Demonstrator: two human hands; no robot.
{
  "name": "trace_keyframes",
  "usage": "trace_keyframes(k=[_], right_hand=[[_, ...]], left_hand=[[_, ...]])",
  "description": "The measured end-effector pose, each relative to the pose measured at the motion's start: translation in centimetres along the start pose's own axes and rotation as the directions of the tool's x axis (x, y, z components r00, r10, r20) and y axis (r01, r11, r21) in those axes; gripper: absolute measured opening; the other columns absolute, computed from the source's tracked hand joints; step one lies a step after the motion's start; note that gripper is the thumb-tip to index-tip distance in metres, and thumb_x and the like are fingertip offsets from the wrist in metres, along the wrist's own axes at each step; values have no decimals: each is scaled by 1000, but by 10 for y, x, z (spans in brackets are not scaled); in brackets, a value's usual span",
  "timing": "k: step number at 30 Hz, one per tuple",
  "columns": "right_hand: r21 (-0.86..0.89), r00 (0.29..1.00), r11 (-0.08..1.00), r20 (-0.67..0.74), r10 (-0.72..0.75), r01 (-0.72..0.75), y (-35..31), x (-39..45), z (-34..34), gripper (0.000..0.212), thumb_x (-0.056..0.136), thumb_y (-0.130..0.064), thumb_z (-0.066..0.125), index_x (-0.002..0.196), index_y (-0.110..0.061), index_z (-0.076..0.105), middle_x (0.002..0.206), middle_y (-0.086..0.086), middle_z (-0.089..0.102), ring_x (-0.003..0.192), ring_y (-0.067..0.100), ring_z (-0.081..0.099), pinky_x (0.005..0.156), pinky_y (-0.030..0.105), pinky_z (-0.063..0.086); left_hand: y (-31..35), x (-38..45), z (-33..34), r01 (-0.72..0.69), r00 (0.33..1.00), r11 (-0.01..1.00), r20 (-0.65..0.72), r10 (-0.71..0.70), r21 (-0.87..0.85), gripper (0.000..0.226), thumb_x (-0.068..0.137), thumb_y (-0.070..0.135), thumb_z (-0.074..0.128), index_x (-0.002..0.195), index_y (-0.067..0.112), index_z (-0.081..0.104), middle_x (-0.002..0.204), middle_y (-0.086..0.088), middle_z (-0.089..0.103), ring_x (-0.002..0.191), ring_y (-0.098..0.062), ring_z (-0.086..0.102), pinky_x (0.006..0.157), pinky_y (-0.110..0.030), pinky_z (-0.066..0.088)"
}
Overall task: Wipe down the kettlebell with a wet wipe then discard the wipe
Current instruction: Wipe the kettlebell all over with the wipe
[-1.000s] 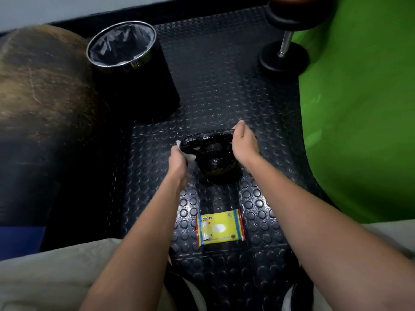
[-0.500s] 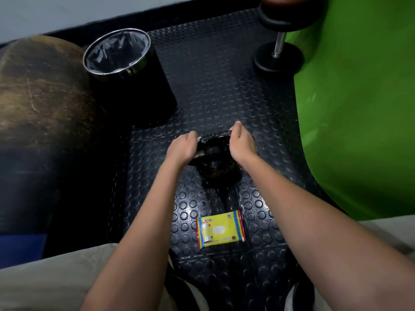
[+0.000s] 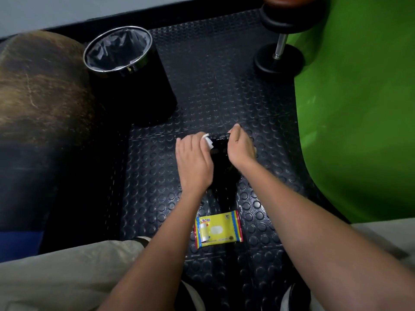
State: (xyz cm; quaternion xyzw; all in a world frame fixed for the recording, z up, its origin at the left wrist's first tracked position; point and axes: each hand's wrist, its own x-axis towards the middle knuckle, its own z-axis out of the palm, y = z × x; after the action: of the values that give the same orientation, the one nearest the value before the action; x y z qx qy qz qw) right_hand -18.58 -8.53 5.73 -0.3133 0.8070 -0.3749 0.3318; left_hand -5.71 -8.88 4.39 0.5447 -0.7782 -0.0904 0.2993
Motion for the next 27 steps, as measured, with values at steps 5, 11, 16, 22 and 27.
trace_keyframes(k=[5, 11, 16, 22, 27], right_hand=[[-9, 1000, 1000, -9, -8, 8, 7, -4, 0, 59, 105, -47, 9, 118, -18, 60, 127, 6, 62, 123, 30, 52, 114, 53, 20], [-10, 1000, 1000, -21, 18, -18, 3, -4, 0, 59, 105, -46, 9, 125, -18, 58, 133, 8, 59, 129, 32, 48, 114, 53, 21], [-10, 1000, 1000, -16, 21, -21, 3, -5, -1, 59, 106, -45, 10, 141, -21, 51, 143, 6, 53, 136, 31, 42, 117, 52, 16], [13, 998, 999, -47, 34, -33, 2, -5, 0, 58, 107, -44, 10, 132, -19, 56, 138, 6, 56, 134, 31, 44, 117, 51, 17], [3, 998, 999, -53, 41, -41, 2, -5, 0, 59, 107, -45, 10, 135, -19, 55, 138, 6, 56, 133, 31, 45, 116, 51, 18]], left_hand=[[-5, -9, 8, 160, 972, 970, -145, -187, -182, 32, 109, 20, 28, 122, 11, 56, 116, -3, 56, 112, -20, 48, 110, -39, 34], [-2, 8, 5, 501, 837, 712, 65, -544, -493, 46, 111, 28, 18, 143, 6, 43, 142, -12, 45, 133, -24, 40, 103, -13, 18], [-31, 14, 11, 857, 352, -30, 628, -694, -514, 57, 108, 42, 26, 148, 7, 46, 142, -19, 57, 131, -32, 54, 92, -37, 54], [-18, 18, 12, 803, 331, -171, 666, -668, -571, 47, 106, 41, 31, 112, 10, 66, 95, -7, 70, 85, -21, 67, 54, -22, 53], [-11, 15, 12, 809, 403, 34, 512, -759, -587, 50, 91, 51, 26, 103, 12, 55, 115, -14, 62, 114, -30, 57, 110, -49, 40]])
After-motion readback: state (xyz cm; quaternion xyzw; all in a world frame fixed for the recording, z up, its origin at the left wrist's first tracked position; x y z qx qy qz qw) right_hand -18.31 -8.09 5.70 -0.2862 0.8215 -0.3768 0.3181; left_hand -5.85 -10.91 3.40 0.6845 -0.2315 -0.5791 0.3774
